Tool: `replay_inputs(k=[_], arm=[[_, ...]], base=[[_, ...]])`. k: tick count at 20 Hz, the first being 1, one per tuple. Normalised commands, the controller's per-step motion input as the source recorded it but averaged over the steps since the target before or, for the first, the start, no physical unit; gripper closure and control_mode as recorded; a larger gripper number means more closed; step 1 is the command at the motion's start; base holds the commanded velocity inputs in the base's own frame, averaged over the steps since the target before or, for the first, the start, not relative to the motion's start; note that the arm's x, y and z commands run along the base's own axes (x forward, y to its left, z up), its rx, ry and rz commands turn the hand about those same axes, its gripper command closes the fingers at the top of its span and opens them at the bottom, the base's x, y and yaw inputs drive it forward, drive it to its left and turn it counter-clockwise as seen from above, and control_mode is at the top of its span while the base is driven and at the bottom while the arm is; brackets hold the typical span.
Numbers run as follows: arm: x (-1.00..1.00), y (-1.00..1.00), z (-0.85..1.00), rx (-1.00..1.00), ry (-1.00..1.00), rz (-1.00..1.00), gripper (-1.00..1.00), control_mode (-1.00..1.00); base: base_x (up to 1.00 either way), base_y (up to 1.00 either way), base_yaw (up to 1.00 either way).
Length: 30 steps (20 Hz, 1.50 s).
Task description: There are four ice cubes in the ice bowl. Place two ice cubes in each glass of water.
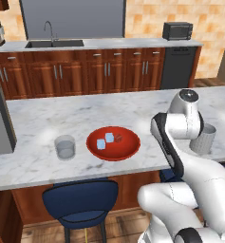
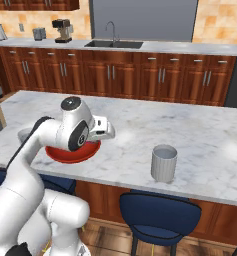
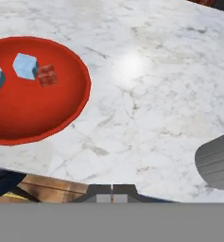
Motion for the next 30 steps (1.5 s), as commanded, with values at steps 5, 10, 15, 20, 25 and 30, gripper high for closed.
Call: replay_inputs(k=[5,10,15,20,25,30], arm=[[0.05,0.77,0.15,-0.01,0.08,0.14,-1.00,-1.00],[0.05,0.48,0.04,0.00,0.10,0.09,-1.00,-1.00],[0.27,0.45,0.00,0.00,0.15,0.10,-1.00,-1.00],[0.35,0.46,-0.04,-0.02,0.18,0.08,-1.00,-1.00],[0.31,0.15,-0.39,-0.02,0.06,0.04,-1.00,-1.00],[0.32,0.00,-0.52,-0.01,0.02,0.05,-1.00,-1.00]], base=[[0.00,0.00,0.00],[0.00,0.00,0.00],[0.00,0.00,0.00],[0.00,0.00,0.00],[0.00,0.00,0.00],[0.00,0.00,0.00]])
